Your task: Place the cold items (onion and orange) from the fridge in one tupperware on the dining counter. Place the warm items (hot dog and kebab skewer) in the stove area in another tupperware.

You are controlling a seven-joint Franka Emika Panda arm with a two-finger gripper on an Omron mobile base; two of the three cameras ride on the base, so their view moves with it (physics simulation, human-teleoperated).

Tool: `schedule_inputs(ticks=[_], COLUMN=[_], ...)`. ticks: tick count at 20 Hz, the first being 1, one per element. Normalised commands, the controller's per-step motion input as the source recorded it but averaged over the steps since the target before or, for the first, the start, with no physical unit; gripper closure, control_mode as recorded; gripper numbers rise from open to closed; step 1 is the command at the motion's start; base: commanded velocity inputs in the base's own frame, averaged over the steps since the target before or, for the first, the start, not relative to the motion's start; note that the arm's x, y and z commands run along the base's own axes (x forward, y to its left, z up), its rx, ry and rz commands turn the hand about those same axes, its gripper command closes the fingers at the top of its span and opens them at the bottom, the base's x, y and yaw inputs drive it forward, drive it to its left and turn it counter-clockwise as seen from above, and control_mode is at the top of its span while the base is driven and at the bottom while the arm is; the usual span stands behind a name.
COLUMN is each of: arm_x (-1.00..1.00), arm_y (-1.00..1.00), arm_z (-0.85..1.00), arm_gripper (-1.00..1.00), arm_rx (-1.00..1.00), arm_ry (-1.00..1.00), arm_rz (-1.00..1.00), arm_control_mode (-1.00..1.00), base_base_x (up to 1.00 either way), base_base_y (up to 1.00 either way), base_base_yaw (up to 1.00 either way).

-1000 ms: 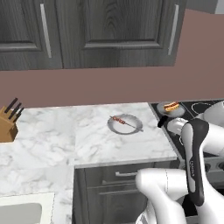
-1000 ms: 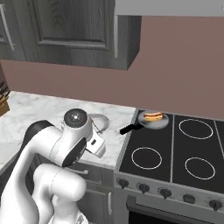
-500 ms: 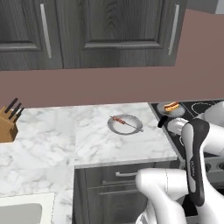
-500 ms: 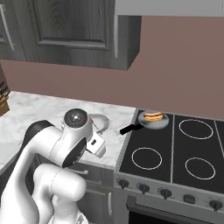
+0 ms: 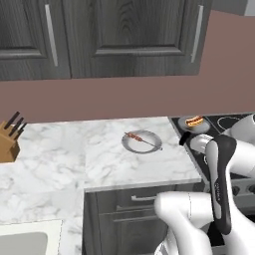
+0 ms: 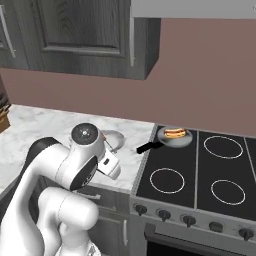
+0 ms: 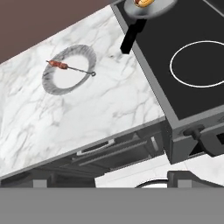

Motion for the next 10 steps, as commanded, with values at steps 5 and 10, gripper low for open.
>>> schedule_inputs(ticks=[5,10], arm_x=[0.00,0.00], arm_y=[0.00,0.00], arm_z=[0.00,0.00], arm_gripper=[-1.00,-1.00], arm_rx=[0.00,0.00], arm_ry=[0.00,0.00], arm_rz=[0.00,0.00], arm_control_mode=[1.00,1.00], base_base_x=[0.42,0.57], base_base_y=[-0.13,-0.31], base_base_yaw=[-0.04,-0.15])
